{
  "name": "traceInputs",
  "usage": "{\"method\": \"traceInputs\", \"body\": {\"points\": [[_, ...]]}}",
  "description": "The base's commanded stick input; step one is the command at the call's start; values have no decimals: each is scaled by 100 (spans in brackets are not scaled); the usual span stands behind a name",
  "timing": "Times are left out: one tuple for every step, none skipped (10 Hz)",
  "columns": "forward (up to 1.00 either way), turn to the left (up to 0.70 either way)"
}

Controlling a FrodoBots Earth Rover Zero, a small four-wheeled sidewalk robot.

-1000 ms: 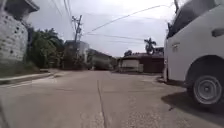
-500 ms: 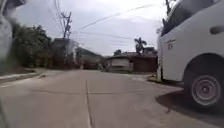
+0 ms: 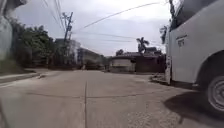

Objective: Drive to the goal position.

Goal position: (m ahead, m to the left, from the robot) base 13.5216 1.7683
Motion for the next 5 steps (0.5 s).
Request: {"method": "traceInputs", "body": {"points": [[50,0],[50,0],[50,0],[50,-1],[50,-5]]}}
